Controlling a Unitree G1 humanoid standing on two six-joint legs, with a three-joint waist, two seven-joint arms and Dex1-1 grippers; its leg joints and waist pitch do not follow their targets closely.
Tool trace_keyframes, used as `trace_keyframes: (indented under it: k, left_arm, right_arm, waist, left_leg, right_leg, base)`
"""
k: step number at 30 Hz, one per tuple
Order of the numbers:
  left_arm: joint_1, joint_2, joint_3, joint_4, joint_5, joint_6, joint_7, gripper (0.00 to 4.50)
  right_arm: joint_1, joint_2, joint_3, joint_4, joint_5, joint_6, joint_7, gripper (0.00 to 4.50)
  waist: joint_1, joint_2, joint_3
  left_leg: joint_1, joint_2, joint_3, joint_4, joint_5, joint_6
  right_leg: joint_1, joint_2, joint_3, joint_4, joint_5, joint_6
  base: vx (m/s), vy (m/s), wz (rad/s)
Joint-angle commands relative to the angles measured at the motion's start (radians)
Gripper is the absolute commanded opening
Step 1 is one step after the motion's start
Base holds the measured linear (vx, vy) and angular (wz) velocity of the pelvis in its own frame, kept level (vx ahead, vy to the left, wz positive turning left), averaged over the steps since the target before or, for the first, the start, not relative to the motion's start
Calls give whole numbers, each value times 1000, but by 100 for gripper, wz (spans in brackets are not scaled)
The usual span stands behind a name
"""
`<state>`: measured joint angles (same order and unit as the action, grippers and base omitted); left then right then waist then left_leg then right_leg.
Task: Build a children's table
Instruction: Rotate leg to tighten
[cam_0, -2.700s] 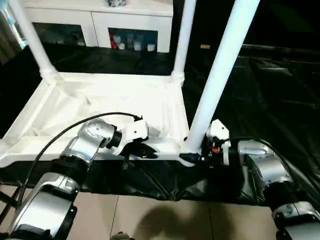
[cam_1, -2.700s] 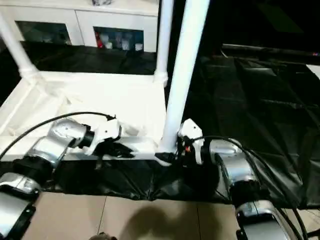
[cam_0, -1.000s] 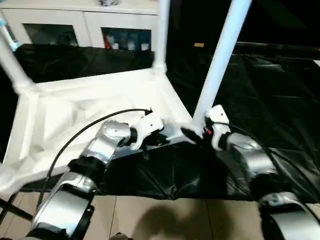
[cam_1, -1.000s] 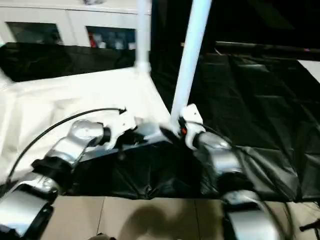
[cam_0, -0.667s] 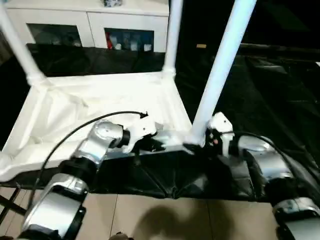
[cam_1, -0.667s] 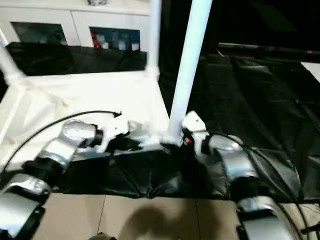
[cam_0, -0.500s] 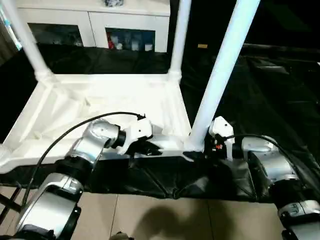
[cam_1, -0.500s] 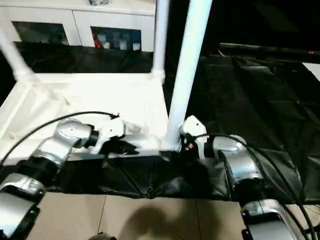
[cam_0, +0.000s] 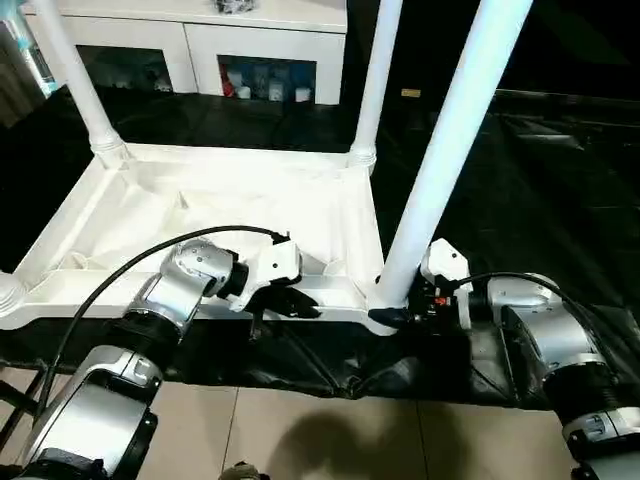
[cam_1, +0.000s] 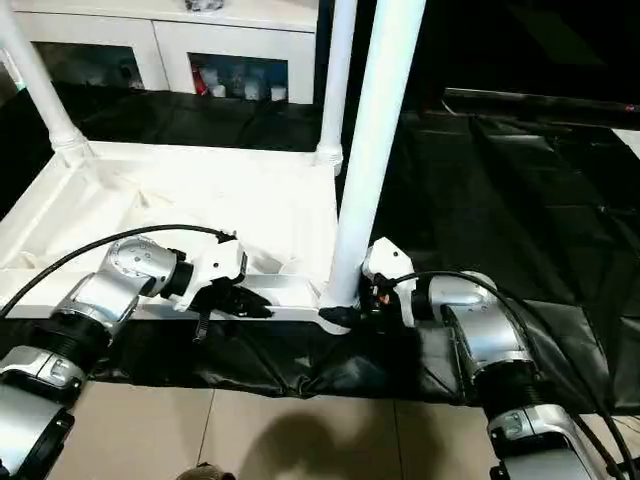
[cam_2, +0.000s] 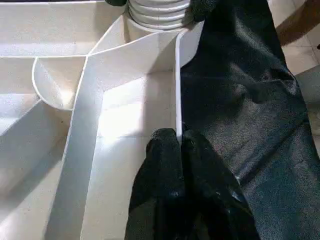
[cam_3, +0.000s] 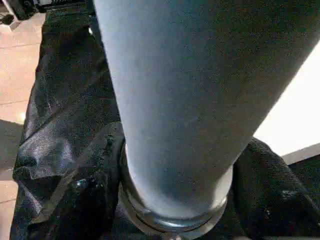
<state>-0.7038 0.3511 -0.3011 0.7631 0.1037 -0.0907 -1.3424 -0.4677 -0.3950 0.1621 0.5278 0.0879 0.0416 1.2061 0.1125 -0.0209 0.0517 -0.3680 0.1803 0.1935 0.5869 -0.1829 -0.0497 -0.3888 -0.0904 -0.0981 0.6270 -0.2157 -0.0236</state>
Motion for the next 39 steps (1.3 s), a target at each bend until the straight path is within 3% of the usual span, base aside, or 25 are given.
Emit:
trace_keyframes:
  k: [1, 3, 6, 8, 11, 12, 14, 16, 17, 18, 22, 24, 27, 29, 35, 39]
  left_arm:
    - [-3, -42, -12, 0, 1, 5, 60, 0]
    - [-14, -71, -3, 14, 13, 31, 137, 0]
    - [-36, -125, 14, 38, 21, 77, 241, 0]
    - [-40, -138, 18, 42, 19, 83, 258, 0]
    - [-70, -190, 16, 70, 41, 102, 355, 0]
    - [-70, -190, 16, 70, 41, 102, 355, 0]
    - [-98, -241, 19, 96, 59, 123, 452, 0]
    - [-98, -243, 19, 97, 59, 124, 454, 0]
    - [-118, -289, 32, 109, 65, 151, 532, 0]
    - [-120, -296, 33, 110, 66, 153, 541, 0]
    - [-115, -310, 25, 106, 70, 148, 552, 0]
    - [-107, -317, 26, 103, 66, 129, 553, 0]
    - [-99, -314, 27, 100, 60, 117, 543, 0]
    - [-85, -304, 26, 91, 53, 105, 520, 0]
    - [-47, -244, 11, 55, 42, 71, 406, 0]
    - [-32, -200, 1, 36, 36, 49, 331, 0]
  right_arm:
    - [16, 37, 27, -41, 16, -4, -7, 270]
    - [15, 81, -7, -21, 20, -2, -102, 269]
    - [-9, 158, -54, 52, -6, 13, -308, 269]
    - [-14, 173, -61, 68, -17, 10, -360, 269]
    - [-49, 257, -109, 149, -34, 34, -586, 267]
    - [-49, 257, -109, 149, -34, 34, -586, 267]
    - [-88, 340, -153, 228, -63, 46, -836, 267]
    - [-89, 342, -153, 230, -64, 46, -842, 267]
    - [-125, 400, -183, 295, -69, 53, -983, 267]
    - [-129, 408, -186, 303, -68, 48, -993, 267]
    - [-141, 425, -182, 323, -74, 2, -1003, 267]
    - [-145, 433, -187, 320, -53, -3, -955, 323]
    - [-144, 427, -184, 310, -43, 0, -916, 343]
    - [-141, 411, -179, 291, -38, 1, -870, 377]
    - [-132, 322, -125, 251, -53, -21, -708, 384]
    - [-108, 244, -80, 194, -41, -24, -534, 384]
  waist:
    - [-2, -4, -65]
    - [-2, -3, -63]
    - [-11, -9, -57]
    - [-17, -5, -56]
    - [-31, -4, -57]
    - [-31, -6, -60]
    - [-34, -2, -59]
    - [-34, -2, -64]
    - [-31, 3, -65]
    - [-36, 4, -66]
    - [-31, 1, -66]
    - [-29, 5, -65]
    - [-30, 5, -64]
    - [-31, 4, -63]
    - [-33, 0, -66]
    - [-32, -2, -63]
  left_leg:
    - [11, 68, -23, -60, -132, 89]
    - [12, 68, -24, -62, -146, 81]
    - [16, 65, -28, -69, -208, 36]
    - [19, 66, -30, -72, -229, 17]
    - [16, 64, -30, -74, -219, 9]
    - [15, 63, -31, -73, -206, 8]
    - [13, 63, -28, -72, -183, 16]
    - [17, 61, -28, -70, -171, 11]
    - [14, 61, -27, -68, -149, 22]
    - [16, 63, -26, -70, -137, 22]
    - [14, 60, -23, -66, -133, 46]
    - [16, 61, -23, -67, -143, 52]
    - [15, 61, -24, -69, -166, 48]
    - [15, 62, -24, -69, -168, 49]
    - [10, 61, -23, -63, -125, 85]
    - [10, 61, -22, -62, -141, 94]
  right_leg:
    - [50, -82, 65, -69, -34, -256]
    - [49, -83, 65, -73, -62, -251]
    - [46, -88, 65, -90, -212, -222]
    - [42, -89, 66, -95, -261, -205]
    - [41, -85, 68, -93, -230, -202]
    - [45, -86, 67, -90, -211, -202]
    - [41, -85, 71, -87, -160, -212]
    - [44, -82, 68, -84, -138, -215]
    - [47, -83, 69, -78, -86, -221]
    - [43, -82, 71, -75, -50, -233]
    - [50, -83, 68, -75, -13, -238]
    - [49, -82, 68, -77, -22, -236]
    - [50, -83, 68, -80, -51, -232]
    - [51, -82, 69, -80, -47, -232]
    - [56, -83, 68, -73, 9, -248]
    - [55, -82, 66, -79, -42, -247]
  base:
    - [0, 0, 0]
    - [0, 0, 0]
    - [0, 0, 0]
    - [0, 0, 0]
    - [0, 0, 0]
    - [0, 0, 0]
    - [0, 0, 0]
    - [0, 0, 0]
    - [0, 0, 0]
    - [0, 0, 0]
    - [0, 0, 0]
    - [0, 0, 0]
    - [0, 0, 0]
    - [0, 0, 0]
    - [0, 0, 0]
    - [0, 0, 0]
